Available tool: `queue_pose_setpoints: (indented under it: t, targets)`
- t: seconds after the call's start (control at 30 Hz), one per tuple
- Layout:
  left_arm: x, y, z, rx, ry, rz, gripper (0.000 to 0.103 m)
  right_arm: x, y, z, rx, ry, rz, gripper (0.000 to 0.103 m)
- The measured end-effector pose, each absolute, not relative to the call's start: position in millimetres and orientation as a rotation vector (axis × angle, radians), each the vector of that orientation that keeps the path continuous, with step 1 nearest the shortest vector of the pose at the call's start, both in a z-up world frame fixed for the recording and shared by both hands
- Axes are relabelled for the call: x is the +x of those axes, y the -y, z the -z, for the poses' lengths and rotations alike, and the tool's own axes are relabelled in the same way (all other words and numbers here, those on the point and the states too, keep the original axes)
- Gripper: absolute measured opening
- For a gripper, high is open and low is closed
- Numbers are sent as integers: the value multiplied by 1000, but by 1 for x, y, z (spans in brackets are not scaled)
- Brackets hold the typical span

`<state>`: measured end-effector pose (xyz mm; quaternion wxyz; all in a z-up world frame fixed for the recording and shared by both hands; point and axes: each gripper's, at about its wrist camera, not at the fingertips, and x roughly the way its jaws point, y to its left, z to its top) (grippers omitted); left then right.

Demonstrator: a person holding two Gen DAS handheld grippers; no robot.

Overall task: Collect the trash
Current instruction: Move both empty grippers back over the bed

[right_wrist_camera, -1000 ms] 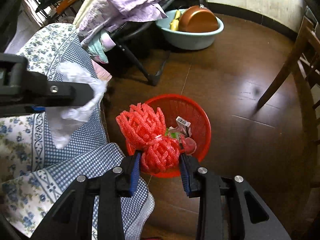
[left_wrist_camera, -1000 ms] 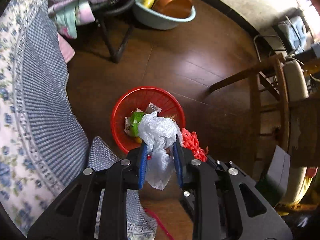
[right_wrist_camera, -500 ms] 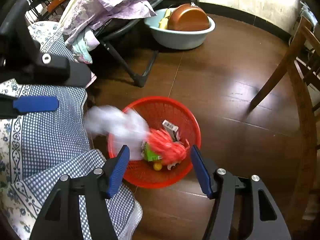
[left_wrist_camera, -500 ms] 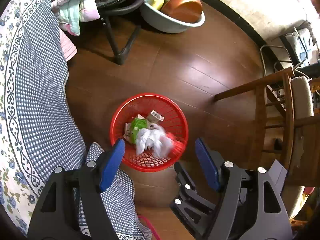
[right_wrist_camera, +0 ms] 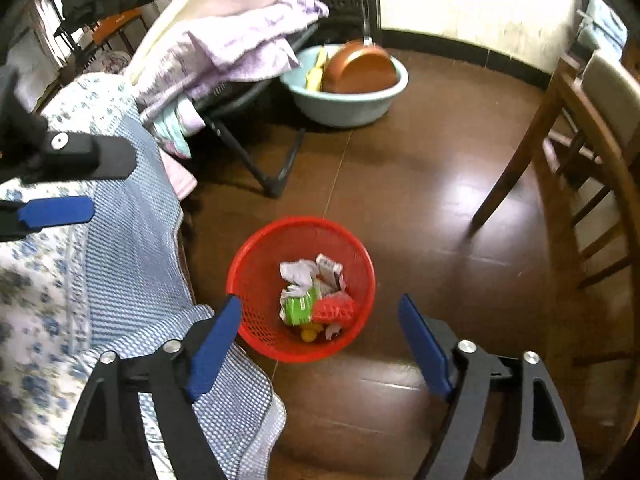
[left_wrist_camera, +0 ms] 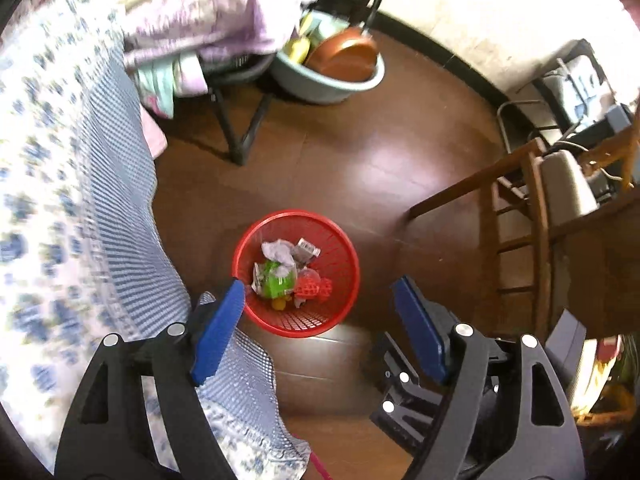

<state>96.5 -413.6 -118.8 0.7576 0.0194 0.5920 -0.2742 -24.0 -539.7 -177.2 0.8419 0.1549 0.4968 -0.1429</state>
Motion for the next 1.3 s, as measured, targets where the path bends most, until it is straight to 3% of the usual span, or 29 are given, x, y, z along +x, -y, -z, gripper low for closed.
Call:
queue_pose_setpoints:
  t: [0.33,0.7,1.3]
  targets:
    - [77,334,35,59,-1121,536,84,-13,484,95,226,-946,239,87]
    - [94,188,-7,-50,-999,327,88,23,385,12,118,-823,91,94]
    - [164,23,6,-334,-1007,25,88,110,231,26,44,-842,-117,97]
